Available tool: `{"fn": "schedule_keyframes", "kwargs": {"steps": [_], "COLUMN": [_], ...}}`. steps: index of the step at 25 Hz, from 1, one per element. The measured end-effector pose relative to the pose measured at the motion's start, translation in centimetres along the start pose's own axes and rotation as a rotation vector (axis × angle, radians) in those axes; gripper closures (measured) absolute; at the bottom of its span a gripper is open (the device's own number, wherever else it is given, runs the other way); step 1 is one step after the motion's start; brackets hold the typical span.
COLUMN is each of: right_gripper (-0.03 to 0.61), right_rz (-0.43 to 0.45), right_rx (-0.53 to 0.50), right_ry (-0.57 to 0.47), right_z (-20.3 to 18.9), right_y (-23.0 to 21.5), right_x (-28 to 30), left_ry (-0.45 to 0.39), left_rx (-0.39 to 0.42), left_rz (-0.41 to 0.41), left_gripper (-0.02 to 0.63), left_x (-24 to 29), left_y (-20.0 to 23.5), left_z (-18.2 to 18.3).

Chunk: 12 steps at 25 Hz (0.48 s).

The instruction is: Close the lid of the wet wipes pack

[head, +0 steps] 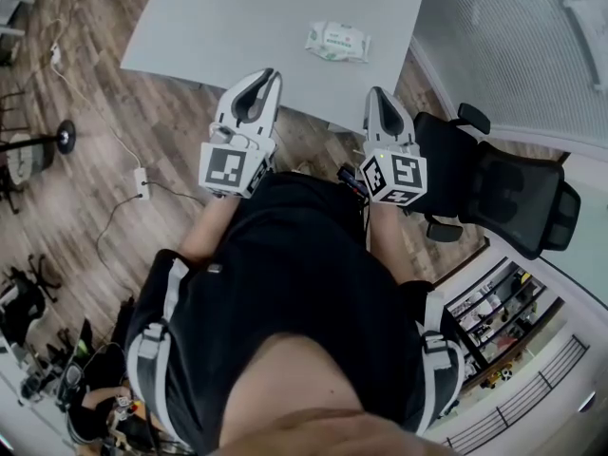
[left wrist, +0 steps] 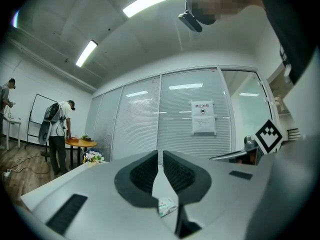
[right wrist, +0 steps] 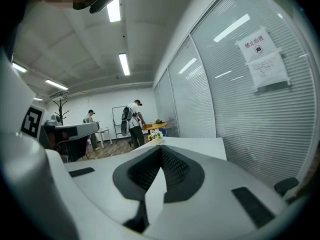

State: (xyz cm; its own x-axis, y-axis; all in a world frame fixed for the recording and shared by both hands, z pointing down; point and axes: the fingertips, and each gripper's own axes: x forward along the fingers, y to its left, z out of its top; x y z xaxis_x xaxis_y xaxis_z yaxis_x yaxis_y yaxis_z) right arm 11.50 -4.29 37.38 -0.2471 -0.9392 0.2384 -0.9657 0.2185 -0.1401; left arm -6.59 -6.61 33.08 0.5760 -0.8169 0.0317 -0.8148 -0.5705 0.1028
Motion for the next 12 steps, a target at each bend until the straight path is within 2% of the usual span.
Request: {"fn": "schedule_keyframes", "kwargs": {"steps": [12], "right_gripper": [0.555], "right_rz": [-0.011], "right_rx": [-0.008], "right_ry": [0.001], "right_z": [0.25], "right_y": [0.12], "right_x": [-0.09], "left_ry": [-0.036], "left_rx": [0.006], "left_rz": [-0.04], "left_gripper": [0.565], "left_x": [0.06], "left_y": [-0.47], "left_z": [-0.06]}}
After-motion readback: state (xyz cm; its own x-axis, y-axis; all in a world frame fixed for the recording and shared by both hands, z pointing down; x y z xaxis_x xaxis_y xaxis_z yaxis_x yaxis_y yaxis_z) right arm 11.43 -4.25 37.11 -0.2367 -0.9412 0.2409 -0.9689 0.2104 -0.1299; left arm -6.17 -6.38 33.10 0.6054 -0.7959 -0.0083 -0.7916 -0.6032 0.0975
